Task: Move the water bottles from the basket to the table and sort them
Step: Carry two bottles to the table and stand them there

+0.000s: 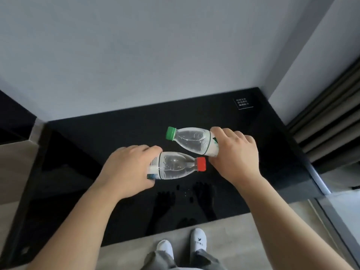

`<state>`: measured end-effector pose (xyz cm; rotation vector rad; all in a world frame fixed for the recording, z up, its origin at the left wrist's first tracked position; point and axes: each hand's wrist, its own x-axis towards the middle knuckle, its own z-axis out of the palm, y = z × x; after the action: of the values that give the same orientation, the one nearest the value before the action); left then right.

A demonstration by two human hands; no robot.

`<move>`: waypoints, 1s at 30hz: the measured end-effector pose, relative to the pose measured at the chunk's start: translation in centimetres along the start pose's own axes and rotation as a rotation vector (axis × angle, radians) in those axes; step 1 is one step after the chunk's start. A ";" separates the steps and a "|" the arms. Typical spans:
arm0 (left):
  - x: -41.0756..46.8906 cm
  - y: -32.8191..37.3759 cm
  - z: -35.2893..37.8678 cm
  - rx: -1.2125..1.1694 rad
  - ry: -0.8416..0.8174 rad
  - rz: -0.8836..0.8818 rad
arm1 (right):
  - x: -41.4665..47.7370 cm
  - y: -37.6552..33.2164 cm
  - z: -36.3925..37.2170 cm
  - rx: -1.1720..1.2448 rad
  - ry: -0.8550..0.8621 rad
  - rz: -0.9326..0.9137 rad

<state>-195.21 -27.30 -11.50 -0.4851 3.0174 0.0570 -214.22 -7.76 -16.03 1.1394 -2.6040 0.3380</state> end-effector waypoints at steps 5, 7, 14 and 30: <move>-0.7 0.8 2.7 0.003 -0.034 -0.023 | -1.0 0.7 3.1 0.004 -0.003 -0.092; -0.7 1.0 4.6 -0.003 -0.044 -0.025 | -1.8 0.9 5.1 -0.007 0.005 -0.117; 1.1 1.4 13.0 0.015 0.013 -0.037 | -4.1 2.8 13.7 -0.039 0.087 -0.162; -1.4 8.2 18.6 -0.172 0.233 -0.059 | -10.3 7.5 15.1 0.094 0.195 -0.085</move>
<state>-195.02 -18.16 -29.68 -0.6367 3.2394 0.2776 -215.46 -0.61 -34.40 1.1797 -2.3857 0.5294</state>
